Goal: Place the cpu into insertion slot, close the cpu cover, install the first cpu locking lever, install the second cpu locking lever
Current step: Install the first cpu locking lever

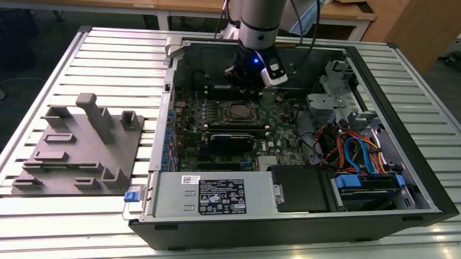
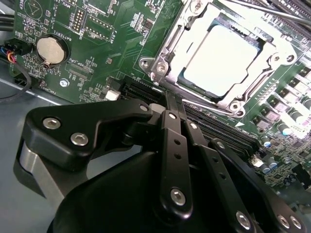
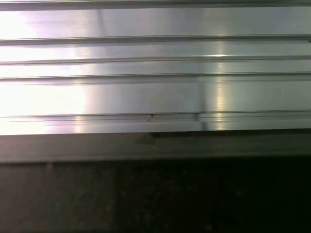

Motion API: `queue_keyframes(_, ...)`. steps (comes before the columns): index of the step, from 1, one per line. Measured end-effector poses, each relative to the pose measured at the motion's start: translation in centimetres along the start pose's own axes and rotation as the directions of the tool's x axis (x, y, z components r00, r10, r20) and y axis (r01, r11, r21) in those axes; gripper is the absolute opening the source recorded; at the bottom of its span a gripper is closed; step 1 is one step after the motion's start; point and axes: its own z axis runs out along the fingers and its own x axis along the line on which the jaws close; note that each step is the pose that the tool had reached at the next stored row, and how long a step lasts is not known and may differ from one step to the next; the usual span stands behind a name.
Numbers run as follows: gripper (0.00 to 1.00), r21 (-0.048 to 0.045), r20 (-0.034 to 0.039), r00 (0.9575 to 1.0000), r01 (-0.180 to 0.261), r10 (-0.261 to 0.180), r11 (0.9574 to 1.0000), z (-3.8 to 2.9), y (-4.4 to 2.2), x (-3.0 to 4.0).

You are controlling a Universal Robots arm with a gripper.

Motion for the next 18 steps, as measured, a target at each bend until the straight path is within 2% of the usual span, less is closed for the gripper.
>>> queue_keyframes(7, 0.10, 0.0010, -0.0010, 1.0000, 0.000, 0.000, 1.0000, 0.07, -0.23, -0.03)
queue_keyframes(18, 0.10, 0.0143, -0.0003, 1.0000, 0.000, 0.000, 0.9999, 0.37, -0.24, -0.05)
